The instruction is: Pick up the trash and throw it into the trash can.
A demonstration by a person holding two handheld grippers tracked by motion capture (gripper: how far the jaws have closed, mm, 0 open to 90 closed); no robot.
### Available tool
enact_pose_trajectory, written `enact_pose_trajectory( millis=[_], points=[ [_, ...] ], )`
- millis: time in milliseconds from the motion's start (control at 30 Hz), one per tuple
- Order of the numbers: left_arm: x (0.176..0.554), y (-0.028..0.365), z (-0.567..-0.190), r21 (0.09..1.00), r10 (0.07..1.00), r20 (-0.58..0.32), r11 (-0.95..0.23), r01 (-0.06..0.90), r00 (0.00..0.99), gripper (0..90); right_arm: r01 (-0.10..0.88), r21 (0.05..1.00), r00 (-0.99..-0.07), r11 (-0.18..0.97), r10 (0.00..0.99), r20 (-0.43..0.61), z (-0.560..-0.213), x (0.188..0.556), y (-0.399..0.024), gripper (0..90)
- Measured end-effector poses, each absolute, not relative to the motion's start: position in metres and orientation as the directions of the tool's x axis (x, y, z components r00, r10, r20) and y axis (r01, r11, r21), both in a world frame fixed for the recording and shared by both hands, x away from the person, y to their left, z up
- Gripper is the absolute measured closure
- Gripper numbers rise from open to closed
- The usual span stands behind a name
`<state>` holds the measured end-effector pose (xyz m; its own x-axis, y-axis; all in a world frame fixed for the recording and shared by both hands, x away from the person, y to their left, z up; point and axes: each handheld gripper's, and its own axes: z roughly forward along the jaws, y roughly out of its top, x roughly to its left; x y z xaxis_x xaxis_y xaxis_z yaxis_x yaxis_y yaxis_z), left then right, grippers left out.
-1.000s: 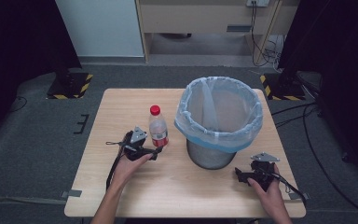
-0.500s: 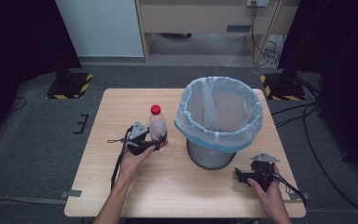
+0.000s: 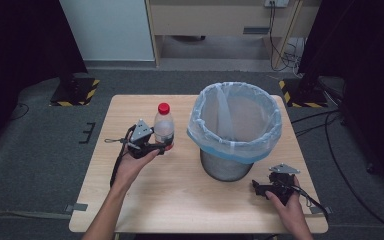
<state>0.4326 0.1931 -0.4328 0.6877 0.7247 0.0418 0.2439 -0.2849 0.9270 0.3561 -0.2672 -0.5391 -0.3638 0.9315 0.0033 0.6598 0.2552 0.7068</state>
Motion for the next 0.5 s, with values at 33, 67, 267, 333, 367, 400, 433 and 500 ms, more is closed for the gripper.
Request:
enact_pose_trajectory(
  millis=[33,67,267,333,367,400,433,500],
  points=[
    [0.435,0.196,-0.421,0.925,0.722,0.050,-0.294,0.241,0.690,28.5,0.659,0.707,-0.366,0.257,0.931,0.003,-0.539,0.356,-0.267,0.4],
    [0.435,0.196,-0.421,0.925,0.722,0.050,-0.294,0.241,0.690,28.5,0.658,0.707,-0.367,0.258,0.930,0.002,-0.539,0.357,-0.267,0.4],
    [0.443,0.198,-0.389,0.927,0.716,0.063,-0.300,0.224,0.696,28.6,0.659,0.706,-0.370,0.260,0.929,0.002,-0.539,0.357,-0.268,0.4],
    [0.445,0.195,-0.378,0.928,0.709,0.078,-0.308,0.208,0.701,28.6,0.658,0.706,-0.370,0.261,0.929,0.002,-0.539,0.357,-0.268,0.4],
    [0.445,0.193,-0.371,0.932,0.703,0.080,-0.304,0.196,0.707,28.6,0.658,0.706,-0.370,0.261,0.929,0.002,-0.539,0.357,-0.268,0.4],
    [0.445,0.192,-0.367,0.932,0.700,0.088,-0.308,0.189,0.709,28.6,0.658,0.706,-0.370,0.261,0.929,0.002,-0.539,0.357,-0.268,0.4],
    [0.445,0.192,-0.367,0.932,0.700,0.088,-0.308,0.189,0.709,28.6,0.658,0.706,-0.370,0.261,0.929,0.002,-0.539,0.357,-0.268,0.4],
    [0.445,0.191,-0.359,0.932,0.697,0.096,-0.314,0.182,0.710,28.7,0.658,0.706,-0.370,0.261,0.929,0.002,-0.539,0.357,-0.268,0.4]
  ],
)
